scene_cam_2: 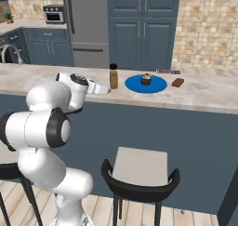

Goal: Take the cinnamon bottle from the cabinet and place it on the dining table, next to the plate with the cupcake. Then take the chocolate from the dining counter and place it on the cupcake plate.

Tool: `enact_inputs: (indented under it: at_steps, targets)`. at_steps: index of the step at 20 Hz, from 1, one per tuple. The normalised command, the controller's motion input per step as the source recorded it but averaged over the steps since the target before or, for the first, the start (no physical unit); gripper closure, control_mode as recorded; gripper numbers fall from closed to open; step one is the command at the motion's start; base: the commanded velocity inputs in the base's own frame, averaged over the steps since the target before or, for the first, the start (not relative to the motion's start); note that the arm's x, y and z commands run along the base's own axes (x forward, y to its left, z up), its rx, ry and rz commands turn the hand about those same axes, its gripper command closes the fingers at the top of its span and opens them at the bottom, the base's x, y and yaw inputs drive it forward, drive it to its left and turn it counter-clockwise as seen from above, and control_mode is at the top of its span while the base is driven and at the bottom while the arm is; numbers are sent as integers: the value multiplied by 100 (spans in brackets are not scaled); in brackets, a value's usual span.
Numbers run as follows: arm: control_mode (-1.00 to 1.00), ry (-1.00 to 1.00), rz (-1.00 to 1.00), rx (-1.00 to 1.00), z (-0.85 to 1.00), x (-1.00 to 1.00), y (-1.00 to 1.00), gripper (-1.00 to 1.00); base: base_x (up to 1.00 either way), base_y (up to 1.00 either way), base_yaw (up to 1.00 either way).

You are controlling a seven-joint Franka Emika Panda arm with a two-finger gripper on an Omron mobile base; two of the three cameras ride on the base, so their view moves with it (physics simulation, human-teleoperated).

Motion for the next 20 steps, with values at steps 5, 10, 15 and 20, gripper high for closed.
enact_inputs:
  at_steps: [5,10,15,20]
  targets:
    - [-100,9,0,0,43,-39,-4,-100,0,0,0]
    - [-100,18,0,0,61,-40,-5,-100,0,0,0]
    - [-100,29,0,0,56,-45,-4,-100,0,0,0]
    - [-100,27,0,0,47,-51,-21,-100,0,0,0]
